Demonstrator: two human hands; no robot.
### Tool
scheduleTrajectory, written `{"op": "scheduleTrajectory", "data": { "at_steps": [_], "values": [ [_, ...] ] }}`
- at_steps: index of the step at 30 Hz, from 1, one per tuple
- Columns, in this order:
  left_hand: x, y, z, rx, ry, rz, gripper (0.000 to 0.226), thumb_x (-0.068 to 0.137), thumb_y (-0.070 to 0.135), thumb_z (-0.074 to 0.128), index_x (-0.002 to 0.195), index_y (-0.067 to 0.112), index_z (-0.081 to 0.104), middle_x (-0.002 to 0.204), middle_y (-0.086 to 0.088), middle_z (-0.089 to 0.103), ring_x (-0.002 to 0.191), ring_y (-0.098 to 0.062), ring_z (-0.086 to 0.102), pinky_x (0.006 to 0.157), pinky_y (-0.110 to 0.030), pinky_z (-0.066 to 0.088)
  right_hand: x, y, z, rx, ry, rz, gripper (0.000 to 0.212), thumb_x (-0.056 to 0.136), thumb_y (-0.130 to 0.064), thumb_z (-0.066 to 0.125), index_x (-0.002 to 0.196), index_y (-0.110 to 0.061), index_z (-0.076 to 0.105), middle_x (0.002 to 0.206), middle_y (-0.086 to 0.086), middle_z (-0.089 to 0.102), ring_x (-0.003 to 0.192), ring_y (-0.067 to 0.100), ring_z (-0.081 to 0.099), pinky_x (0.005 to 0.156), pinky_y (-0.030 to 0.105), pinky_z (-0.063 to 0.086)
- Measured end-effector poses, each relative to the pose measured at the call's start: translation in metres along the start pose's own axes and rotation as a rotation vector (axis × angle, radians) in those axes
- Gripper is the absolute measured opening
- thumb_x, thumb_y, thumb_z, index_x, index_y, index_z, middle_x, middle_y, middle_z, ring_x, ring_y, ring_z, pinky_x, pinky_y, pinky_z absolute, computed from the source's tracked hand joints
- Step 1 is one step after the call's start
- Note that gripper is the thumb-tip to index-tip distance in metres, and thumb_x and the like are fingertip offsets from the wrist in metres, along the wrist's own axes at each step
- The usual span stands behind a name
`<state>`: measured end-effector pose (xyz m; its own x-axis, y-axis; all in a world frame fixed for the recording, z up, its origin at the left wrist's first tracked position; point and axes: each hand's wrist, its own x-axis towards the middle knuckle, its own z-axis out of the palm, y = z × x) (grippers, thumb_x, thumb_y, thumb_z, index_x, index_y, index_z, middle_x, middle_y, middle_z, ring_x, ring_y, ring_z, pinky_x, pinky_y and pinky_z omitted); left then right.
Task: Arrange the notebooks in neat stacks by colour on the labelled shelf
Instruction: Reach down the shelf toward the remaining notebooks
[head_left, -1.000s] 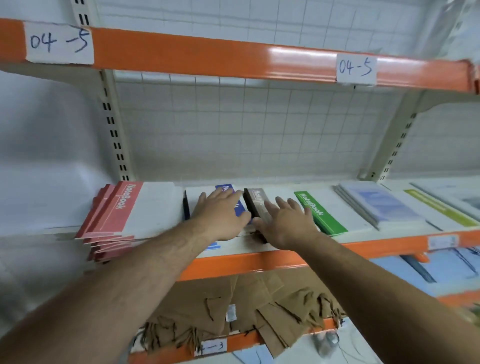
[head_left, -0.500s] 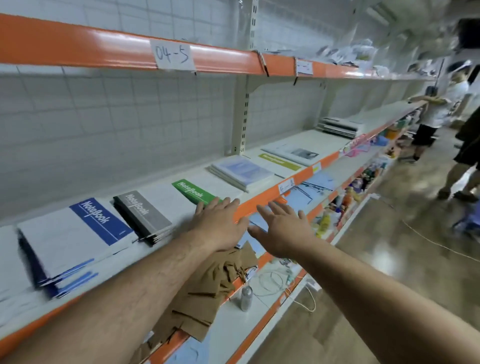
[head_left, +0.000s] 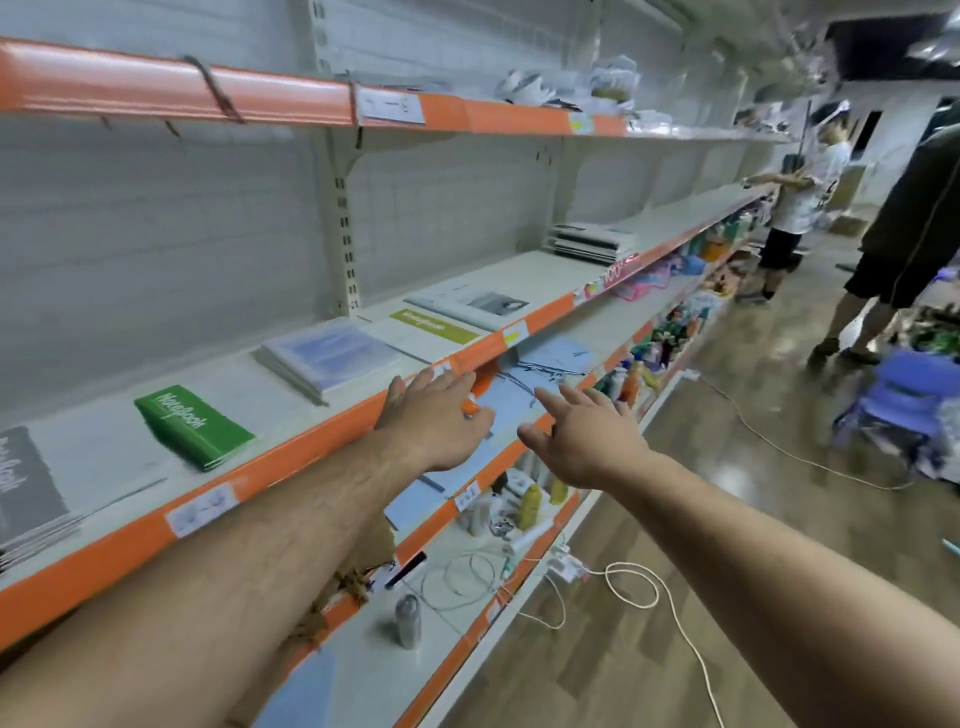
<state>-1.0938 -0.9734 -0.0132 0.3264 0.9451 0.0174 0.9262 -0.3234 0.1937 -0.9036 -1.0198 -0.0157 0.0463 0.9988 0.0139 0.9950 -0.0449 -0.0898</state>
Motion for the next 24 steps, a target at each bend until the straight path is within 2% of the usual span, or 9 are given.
{"op": "scheduleTrajectory", "data": {
  "at_steps": [5, 13, 24],
  "values": [
    [0.043, 0.062, 0.011, 0.009, -0.031, 0.035, 0.067, 0.101, 0.059, 0.022, 0.16, 0.028, 0.01, 0.167, 0.005, 0.005, 0.154, -0.02, -0.001, 0.123, -0.05, -0.005, 0.026, 0.069, -0.011, 0.018, 0.019, 0.019, 0.072, 0.096, -0.07, 0.027, 0.158, -0.037, 0.013, 0.166, -0.002, 0.012, 0.152, 0.025, 0.01, 0.121, 0.053, 0.014],
    [0.135, 0.119, 0.028, 0.048, -0.057, 0.109, 0.067, 0.1, 0.061, 0.021, 0.16, 0.031, 0.01, 0.167, 0.007, 0.006, 0.153, -0.018, -0.001, 0.123, -0.049, -0.005, 0.079, 0.148, -0.016, 0.074, 0.041, 0.089, 0.07, 0.096, -0.07, 0.028, 0.157, -0.037, 0.016, 0.166, -0.004, 0.014, 0.152, 0.023, 0.01, 0.121, 0.051, 0.013],
    [0.309, 0.188, 0.034, 0.012, -0.038, 0.263, 0.063, 0.102, 0.055, 0.022, 0.159, 0.028, 0.013, 0.167, 0.004, 0.01, 0.153, -0.02, 0.003, 0.122, -0.05, 0.0, 0.203, 0.247, -0.034, 0.037, 0.069, 0.212, 0.07, 0.096, -0.07, 0.028, 0.157, -0.038, 0.017, 0.165, -0.003, 0.016, 0.152, 0.024, 0.013, 0.12, 0.051, 0.017]
  ]
}}
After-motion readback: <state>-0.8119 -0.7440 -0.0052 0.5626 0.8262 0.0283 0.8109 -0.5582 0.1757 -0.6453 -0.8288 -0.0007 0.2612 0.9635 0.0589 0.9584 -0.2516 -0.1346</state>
